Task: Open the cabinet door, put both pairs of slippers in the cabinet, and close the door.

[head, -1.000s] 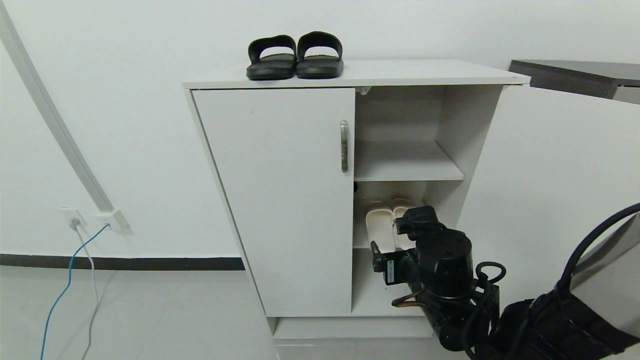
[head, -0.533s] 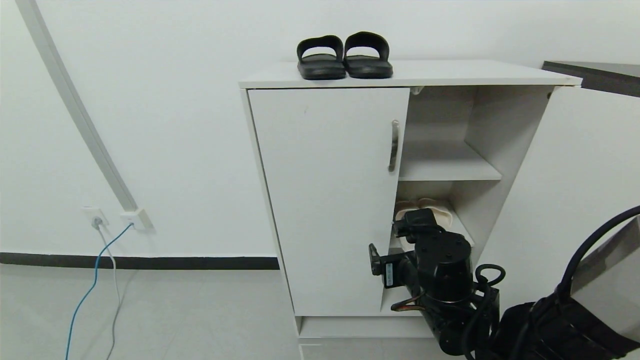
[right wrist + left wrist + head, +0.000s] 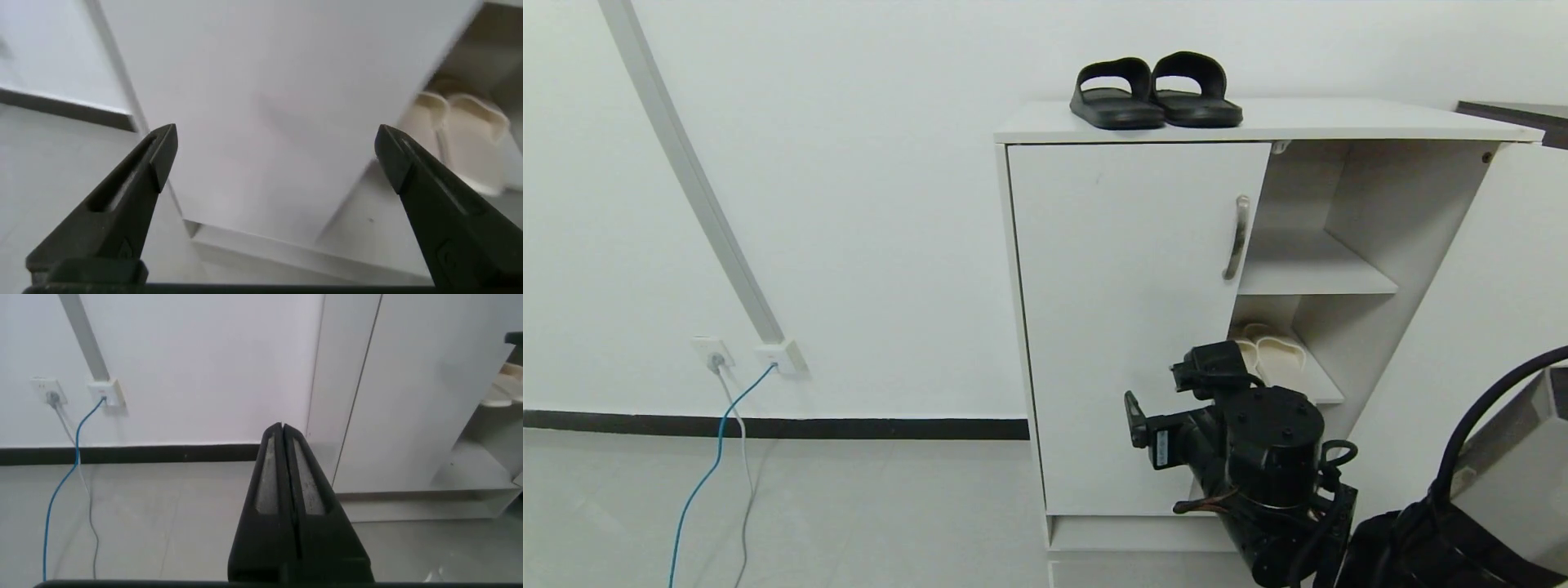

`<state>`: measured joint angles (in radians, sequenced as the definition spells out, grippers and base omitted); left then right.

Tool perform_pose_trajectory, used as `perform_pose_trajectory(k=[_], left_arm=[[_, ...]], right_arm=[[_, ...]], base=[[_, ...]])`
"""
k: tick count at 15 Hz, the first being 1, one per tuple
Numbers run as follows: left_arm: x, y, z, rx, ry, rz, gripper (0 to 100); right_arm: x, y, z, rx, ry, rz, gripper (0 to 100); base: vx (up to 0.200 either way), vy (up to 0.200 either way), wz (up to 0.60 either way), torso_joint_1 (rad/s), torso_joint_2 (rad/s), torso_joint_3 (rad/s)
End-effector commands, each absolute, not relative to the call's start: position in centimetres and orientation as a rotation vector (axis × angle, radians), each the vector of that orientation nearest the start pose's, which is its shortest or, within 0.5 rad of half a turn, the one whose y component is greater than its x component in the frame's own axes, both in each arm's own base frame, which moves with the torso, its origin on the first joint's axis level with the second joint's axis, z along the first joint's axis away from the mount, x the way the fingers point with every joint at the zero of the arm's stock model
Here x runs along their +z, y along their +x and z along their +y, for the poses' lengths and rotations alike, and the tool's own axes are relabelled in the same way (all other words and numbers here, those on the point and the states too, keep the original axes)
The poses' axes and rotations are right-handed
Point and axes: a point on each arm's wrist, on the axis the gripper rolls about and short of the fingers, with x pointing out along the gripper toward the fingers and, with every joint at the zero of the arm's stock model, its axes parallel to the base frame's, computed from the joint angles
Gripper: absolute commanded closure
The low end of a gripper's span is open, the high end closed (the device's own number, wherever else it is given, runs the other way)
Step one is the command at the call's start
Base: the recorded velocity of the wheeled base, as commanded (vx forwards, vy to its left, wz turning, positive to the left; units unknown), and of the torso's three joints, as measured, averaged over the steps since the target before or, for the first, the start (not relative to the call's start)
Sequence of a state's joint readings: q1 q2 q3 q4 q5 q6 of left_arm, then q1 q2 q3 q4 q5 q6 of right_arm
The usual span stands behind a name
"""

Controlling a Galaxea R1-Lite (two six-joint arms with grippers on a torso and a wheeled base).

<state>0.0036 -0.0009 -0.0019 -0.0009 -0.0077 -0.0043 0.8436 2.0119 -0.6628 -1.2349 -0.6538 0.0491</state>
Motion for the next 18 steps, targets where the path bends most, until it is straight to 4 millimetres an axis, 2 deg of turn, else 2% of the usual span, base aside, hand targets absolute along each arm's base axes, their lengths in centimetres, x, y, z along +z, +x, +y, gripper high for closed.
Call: perform_pose_trajectory(k=[1,18], left_arm=[[7.59,-2.29,-0.02,-0.005,-0.005,-0.002,100],[7.59,-2.29,-0.02,-0.005,-0.005,-0.002,100]], right_arm=[[10.03,23.43,24.19,0.183,-0.051,0.102,0],[10.09,23.34,24.06,0.174,-0.067,0.095,0]], base=[[0.000,0.000,0.00,0.000,0.00,0.000],[0.000,0.000,0.00,0.000,0.00,0.000]])
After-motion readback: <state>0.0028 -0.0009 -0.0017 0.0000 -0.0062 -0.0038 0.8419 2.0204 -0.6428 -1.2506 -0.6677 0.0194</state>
